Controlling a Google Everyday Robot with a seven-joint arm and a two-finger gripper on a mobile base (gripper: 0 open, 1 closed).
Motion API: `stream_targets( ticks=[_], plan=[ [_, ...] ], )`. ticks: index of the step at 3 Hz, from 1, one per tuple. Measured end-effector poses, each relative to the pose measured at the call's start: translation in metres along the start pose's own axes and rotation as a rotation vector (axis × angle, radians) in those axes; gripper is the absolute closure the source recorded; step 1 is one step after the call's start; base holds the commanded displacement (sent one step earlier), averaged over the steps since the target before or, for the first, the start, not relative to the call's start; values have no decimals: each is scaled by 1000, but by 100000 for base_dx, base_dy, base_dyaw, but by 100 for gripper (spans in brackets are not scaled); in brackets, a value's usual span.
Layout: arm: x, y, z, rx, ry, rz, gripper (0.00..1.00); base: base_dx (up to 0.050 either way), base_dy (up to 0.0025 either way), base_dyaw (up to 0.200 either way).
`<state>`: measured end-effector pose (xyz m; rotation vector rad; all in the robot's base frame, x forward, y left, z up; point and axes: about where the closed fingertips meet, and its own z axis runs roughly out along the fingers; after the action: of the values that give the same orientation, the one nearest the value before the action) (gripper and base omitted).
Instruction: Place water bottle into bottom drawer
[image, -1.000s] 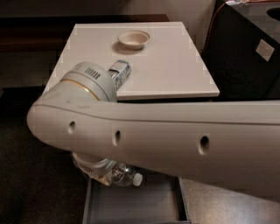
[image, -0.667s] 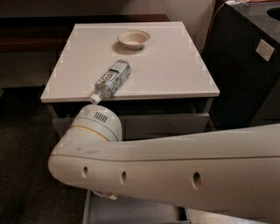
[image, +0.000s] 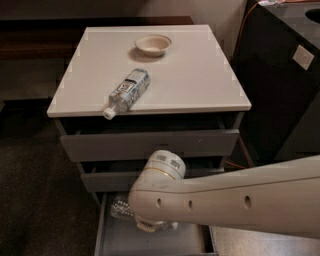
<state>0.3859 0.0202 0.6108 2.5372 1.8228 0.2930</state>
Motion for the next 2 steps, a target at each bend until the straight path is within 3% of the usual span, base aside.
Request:
stream_targets(
  ticks=[2],
  plan=[
    [-12,33,69,25,160,-16,100,0,0,0]
  ],
)
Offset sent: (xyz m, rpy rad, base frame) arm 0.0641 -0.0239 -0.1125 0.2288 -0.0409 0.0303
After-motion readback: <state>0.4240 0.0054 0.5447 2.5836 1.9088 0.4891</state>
